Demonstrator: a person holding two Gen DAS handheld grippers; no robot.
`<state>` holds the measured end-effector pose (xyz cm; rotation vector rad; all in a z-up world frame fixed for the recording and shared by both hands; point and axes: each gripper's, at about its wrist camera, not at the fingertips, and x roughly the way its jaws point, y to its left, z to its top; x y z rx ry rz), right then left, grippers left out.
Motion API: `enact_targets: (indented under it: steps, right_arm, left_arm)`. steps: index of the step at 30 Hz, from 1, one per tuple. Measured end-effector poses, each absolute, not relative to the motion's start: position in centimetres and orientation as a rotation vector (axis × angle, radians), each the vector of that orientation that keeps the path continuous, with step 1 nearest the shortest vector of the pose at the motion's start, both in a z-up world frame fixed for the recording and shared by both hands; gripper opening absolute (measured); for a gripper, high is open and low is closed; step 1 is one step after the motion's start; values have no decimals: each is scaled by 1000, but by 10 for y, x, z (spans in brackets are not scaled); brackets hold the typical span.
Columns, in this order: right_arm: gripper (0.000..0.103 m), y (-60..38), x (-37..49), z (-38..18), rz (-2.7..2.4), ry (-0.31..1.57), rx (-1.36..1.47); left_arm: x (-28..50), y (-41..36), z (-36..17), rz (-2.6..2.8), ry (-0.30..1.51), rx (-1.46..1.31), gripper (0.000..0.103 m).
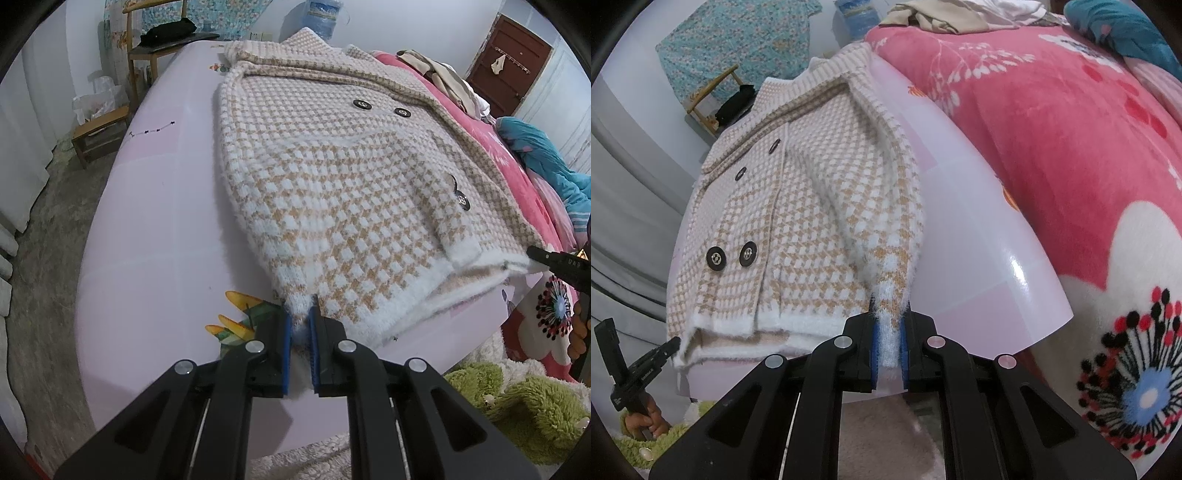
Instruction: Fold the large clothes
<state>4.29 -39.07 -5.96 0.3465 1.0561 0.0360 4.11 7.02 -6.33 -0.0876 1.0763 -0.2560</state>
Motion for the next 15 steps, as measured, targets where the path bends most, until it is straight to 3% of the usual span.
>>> enact_targets:
  steps: [15]
  right_arm:
    - [8,-392,43,-62,37,1057,348]
  left_arm:
    - [42,70,-66,-257,1090,-93,9]
